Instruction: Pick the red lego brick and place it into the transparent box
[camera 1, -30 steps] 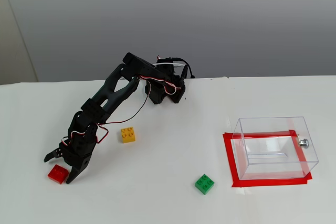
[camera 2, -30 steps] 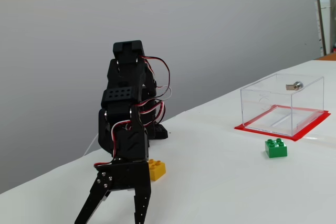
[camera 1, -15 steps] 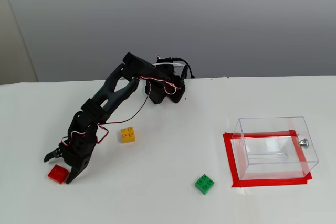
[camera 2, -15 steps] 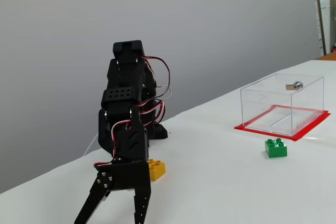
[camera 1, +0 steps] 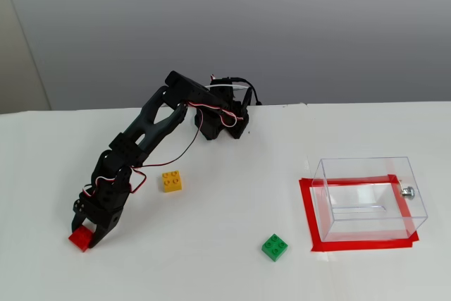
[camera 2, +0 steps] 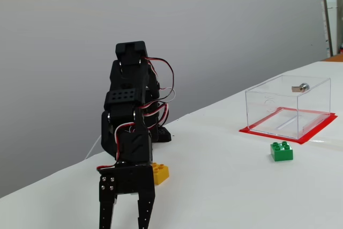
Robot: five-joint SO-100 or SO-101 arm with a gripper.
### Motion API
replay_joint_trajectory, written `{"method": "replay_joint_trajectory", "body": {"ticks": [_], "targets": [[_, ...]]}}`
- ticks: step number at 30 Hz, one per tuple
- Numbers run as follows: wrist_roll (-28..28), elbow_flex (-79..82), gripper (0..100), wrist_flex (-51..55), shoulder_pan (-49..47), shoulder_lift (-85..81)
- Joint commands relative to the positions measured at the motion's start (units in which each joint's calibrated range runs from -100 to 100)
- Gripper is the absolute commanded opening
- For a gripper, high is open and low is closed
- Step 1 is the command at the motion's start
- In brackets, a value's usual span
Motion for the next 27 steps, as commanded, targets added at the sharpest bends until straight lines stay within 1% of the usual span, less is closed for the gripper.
{"method": "replay_joint_trajectory", "body": {"ticks": [1,8,11,20,27], "targets": [[-0.2,-1.2,8,-0.4,-0.2,-2.1],[-0.3,0.8,8,0.3,-0.4,-6.9],[-0.3,5.3,9,0.3,-1.5,-13.1],[-0.3,25.4,9,0.3,-7.2,-37.6],[-0.3,32.1,9,0.3,-11.8,-48.3]]}}
